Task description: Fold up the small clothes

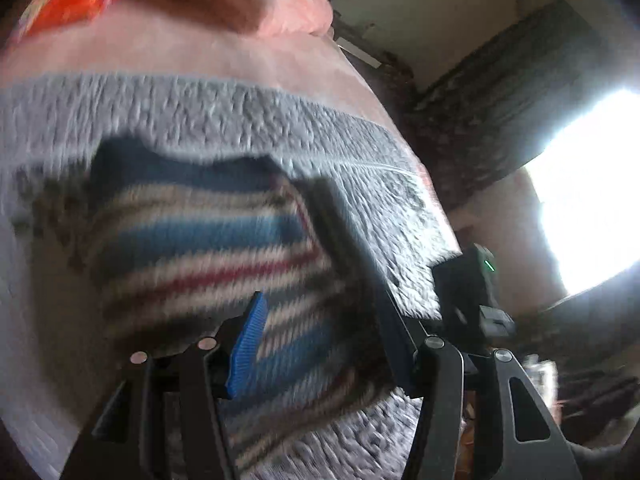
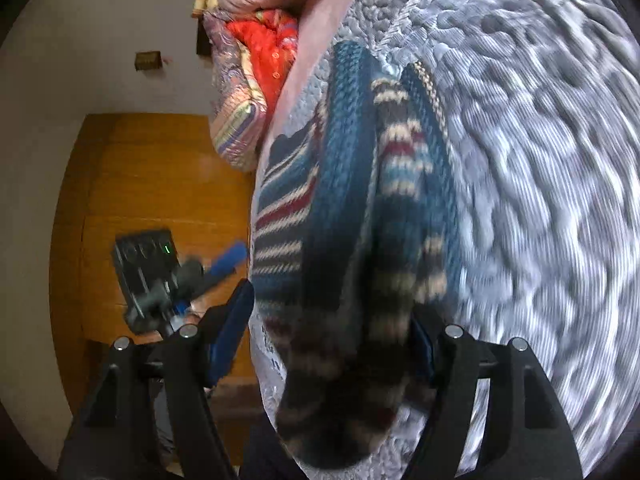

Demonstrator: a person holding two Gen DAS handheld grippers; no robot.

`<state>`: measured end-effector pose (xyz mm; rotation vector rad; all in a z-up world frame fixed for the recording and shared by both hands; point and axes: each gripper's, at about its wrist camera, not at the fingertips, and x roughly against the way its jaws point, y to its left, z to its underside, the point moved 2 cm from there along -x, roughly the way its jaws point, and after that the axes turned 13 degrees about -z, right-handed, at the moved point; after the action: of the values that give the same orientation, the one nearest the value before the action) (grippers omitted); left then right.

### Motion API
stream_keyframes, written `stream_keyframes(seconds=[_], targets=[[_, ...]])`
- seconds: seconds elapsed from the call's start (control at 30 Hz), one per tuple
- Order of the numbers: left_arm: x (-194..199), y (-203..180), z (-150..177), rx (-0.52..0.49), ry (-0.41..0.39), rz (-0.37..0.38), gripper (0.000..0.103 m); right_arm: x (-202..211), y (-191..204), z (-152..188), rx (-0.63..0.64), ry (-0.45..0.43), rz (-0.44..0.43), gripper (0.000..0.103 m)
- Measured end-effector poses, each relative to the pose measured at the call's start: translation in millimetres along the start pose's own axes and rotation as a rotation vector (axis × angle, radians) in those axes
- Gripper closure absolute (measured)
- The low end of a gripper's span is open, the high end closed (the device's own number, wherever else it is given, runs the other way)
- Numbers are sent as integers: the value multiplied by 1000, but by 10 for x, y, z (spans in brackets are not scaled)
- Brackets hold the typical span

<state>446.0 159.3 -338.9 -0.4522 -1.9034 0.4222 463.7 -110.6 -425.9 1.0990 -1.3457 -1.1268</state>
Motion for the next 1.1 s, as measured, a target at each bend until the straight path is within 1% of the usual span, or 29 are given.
stream_keyframes(seconds=[0.03, 0.07, 0.1, 0.17, 0.2, 0.23, 0.27, 0.3, 0.33, 0.37, 0.4, 0.47, 0.5, 0.53, 0.57, 0.6, 0.63, 0.7, 0.77, 0.8, 0.87, 0.9, 0.97, 1.0, 1.03, 1.07, 1.1], targets=[[-15, 92, 45, 31, 10, 21, 47, -32, -24, -78, -13, 13, 9, 36], [-24, 151, 75, 53, 15, 39, 47, -65, -29, -128, -13, 20, 17, 41], [-34, 202, 93, 72, 18, 55, 47, -83, -25, -178, -9, 25, 27, 55], [-21, 249, 108, 87, 11, 75, 48, -159, 36, -265, 14, 30, 78, 74], [-10, 252, 109, 90, 7, 79, 49, -192, 113, -290, 35, 26, 76, 76], [28, 249, 96, 94, -1, 99, 49, -209, 258, -284, 75, 18, 51, 77], [74, 244, 79, 95, -13, 119, 49, -206, 469, -254, 134, -1, -11, 78], [127, 240, 63, 94, -30, 137, 49, -183, 576, -227, 162, -20, -56, 79], [171, 241, 65, 95, -40, 149, 48, -173, 569, -225, 164, -32, -68, 79], [189, 247, 60, 100, -46, 160, 48, -162, 464, -244, 139, -48, -54, 79], [190, 258, 63, 107, -46, 169, 48, -162, 271, -255, 97, -56, -17, 79], [133, 267, 104, 111, -22, 187, 49, -205, -29, -254, 26, -40, 49, 78], [102, 252, 136, 102, -6, 200, 49, -230, -119, -227, 13, -26, 58, 77], [93, 248, 162, 91, 8, 211, 49, -229, -156, -217, 11, -23, 46, 77], [60, 233, 189, 80, 24, 217, 49, -209, -151, -227, 5, -30, 18, 73], [14, 219, 207, 70, 38, 217, 49, -214, -139, -272, 4, -33, 9, 70], [-48, 221, 238, 60, 54, 202, 49, -187, -127, -297, 3, -39, 2, 67], [-131, 272, 256, 74, 71, 199, 49, -146, -88, -407, -12, -54, -3, 55], [-161, 295, 287, 81, 75, 199, 49, -226, -84, -489, -27, -44, -9, 52], [-172, 295, 302, 82, 77, 202, 49, -293, -48, -527, -17, -34, 7, 60], [-188, 279, 313, 72, 86, 204, 48, -335, 59, -587, 48, -38, 62, 79], [-202, 269, 309, 66, 89, 207, 48, -304, 19, -610, 62, -53, 67, 79], [-240, 275, 317, 63, 96, 198, 50, -315, -83, -659, 63, -70, 152, 79], [-244, 284, 311, 73, 99, 197, 51, -341, -104, -663, 72, -66, 168, 79], [-213, 267, 302, 75, 93, 199, 51, -342, -54, -673, 84, -69, 172, 77], [-162, 247, 287, 71, 80, 207, 51, -319, -1, -667, 95, -72, 172, 69], [-91, 217, 276, 63, 63, 225, 51, -278, 104, -703, 119, -100, 183, 58]])
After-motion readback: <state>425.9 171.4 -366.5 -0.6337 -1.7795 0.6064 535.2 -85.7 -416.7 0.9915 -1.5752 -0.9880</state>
